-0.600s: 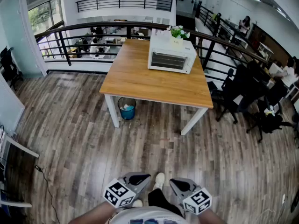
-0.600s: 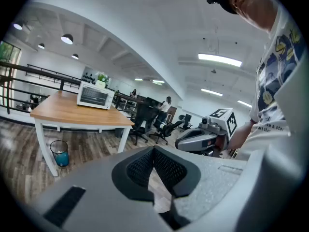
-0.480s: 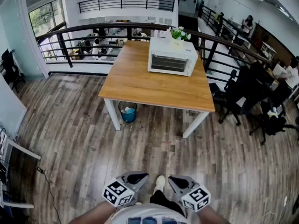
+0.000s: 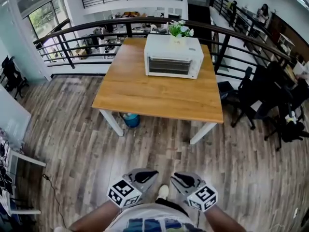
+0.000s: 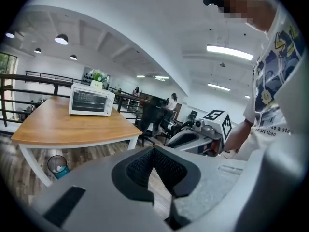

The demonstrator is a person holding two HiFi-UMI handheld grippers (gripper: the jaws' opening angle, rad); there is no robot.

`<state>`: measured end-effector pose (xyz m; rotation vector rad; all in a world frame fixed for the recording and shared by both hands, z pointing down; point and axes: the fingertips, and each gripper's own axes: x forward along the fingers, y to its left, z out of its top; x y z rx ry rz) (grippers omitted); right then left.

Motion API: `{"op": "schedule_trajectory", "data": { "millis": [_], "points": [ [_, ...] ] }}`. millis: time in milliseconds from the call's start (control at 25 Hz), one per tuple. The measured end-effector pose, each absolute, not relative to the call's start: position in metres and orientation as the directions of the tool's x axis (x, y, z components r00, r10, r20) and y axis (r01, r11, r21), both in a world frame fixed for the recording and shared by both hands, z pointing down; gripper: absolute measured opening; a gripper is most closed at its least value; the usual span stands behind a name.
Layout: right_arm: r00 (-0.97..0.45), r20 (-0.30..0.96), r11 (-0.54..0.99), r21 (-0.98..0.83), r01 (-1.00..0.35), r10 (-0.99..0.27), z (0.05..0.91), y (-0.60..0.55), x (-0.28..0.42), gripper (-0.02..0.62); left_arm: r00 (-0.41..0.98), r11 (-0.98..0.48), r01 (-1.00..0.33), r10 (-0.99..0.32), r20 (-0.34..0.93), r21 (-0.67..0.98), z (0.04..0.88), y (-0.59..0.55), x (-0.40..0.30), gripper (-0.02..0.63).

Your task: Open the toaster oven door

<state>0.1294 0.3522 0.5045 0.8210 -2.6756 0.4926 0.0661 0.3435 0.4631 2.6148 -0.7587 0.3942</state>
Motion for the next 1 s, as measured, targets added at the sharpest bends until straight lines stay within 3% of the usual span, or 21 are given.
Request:
{"op": "schedule_trajectory", "data": {
  "millis": [80,440,480,760,1000],
  "points": [
    [-0.794,0.373,0.769,-0.258,-0.585,-0.48,0.507,0.338,0.14,0.124,0.812,-0.781,-0.562,-0.455,0.366,0.274,0.461,0.326,0.078,0.003],
    [-0.811,0.347,0.782,-0.262,-0.565,-0.47,0.517,0.279,0.163,0.139,0.781,-0.751,-0.605,-0.496,0.38,0.263,0.465,0.28,0.097,0.003],
    [-0.811,0.356,0.786,-0.256,-0.563,-0.465,0.517,0.272,0.163,0.163,0.775,-0.746,-0.613,-0.503,0.383,0.261,0.464,0.276,0.095,0.003],
    [-0.797,0.351,0.791,-0.201,-0.577,-0.492,0.505,0.193,0.147,0.169,0.768,-0.721,-0.626,-0.506,0.393,0.296,0.469,0.233,0.067,0.003],
    [-0.756,0.368,0.785,-0.101,-0.612,-0.541,0.49,0.111,0.122,0.196,0.815,-0.765,-0.567,-0.465,0.346,0.306,0.466,0.173,0.037,0.003]
  ]
}}
